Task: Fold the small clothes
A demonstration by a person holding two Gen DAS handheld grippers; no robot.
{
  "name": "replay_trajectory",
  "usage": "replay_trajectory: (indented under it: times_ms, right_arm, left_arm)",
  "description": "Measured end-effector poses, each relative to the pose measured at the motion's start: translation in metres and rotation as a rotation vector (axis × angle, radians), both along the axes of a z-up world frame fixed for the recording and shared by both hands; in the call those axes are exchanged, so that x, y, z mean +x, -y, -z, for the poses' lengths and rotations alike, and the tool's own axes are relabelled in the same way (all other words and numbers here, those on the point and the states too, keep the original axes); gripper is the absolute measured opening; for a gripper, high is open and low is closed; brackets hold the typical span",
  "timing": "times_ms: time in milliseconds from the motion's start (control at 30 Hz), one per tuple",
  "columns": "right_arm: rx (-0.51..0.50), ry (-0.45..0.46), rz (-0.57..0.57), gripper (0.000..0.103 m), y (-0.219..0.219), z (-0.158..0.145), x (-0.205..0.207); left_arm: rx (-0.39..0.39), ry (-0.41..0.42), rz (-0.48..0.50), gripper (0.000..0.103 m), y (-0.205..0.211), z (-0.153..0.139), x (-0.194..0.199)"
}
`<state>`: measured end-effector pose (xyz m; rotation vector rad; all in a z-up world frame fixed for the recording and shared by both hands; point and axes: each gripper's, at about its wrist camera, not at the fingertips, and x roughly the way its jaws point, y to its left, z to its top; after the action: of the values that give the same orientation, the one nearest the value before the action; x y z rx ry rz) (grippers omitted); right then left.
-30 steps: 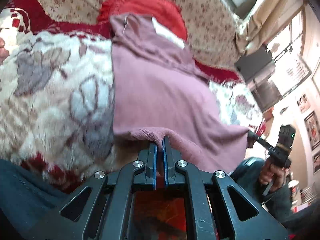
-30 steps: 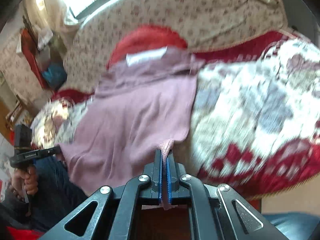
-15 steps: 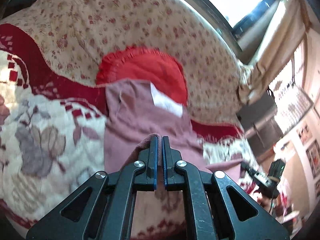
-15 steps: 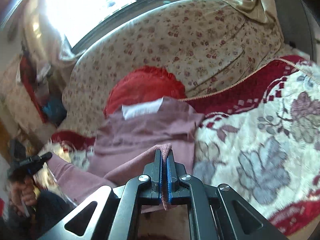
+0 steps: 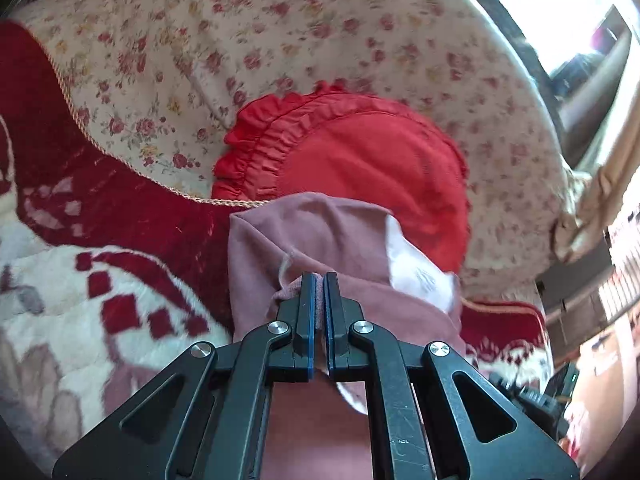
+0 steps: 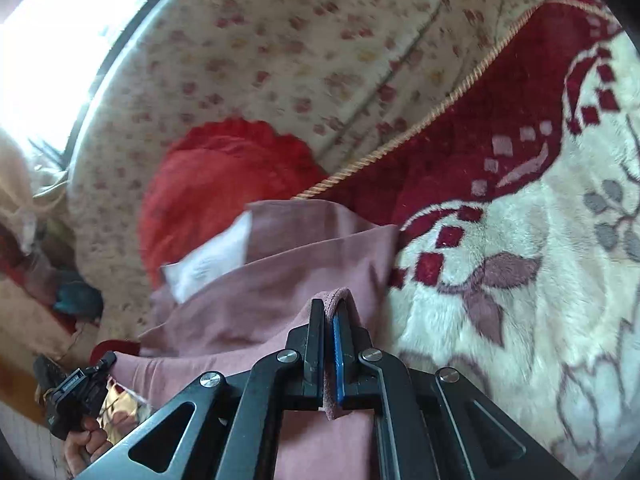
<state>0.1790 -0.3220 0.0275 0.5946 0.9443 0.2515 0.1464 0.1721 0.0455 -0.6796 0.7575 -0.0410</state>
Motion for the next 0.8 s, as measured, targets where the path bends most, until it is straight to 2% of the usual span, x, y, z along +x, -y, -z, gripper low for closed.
replay_trajectory:
  times_ms: [133,300,400,500,567,667,800]
  right_arm:
    - [-0.001,-0.038,0.0,0.003,0.002,0.017,0.025]
    - [-0.002,-0.053,0.002,0.003,-0.002,0.031,0.046]
    - [0.075,-0.065,0.024,0.004,0.002,0.046,0.058]
    - [0.129,-0.025,0.096,0.005,0.016,0.051,0.064]
    - [0.171,-0.01,0.138,0.007,0.026,0.05,0.064]
    - [0.142,-0.022,0.177,0.009,0.033,0.045,0.06]
    - [0.121,0.084,0.114,0.009,0.026,0.006,0.04]
  left_arm:
    - [-0.019,0.033,-0.044,0.002,-0.007,0.009,0.013]
    - [0.009,0.006,-0.049,0.002,-0.006,0.021,0.028]
    - [0.033,0.02,-0.054,0.002,-0.009,0.021,0.037]
    - [0.042,0.044,-0.048,0.003,-0.012,0.02,0.044]
    - [0.0,0.061,-0.066,0.003,-0.02,0.02,0.044]
    - [-0.059,0.067,-0.096,0.003,-0.034,0.021,0.039]
    - [-0.087,0.098,-0.109,0.003,-0.04,0.008,0.015]
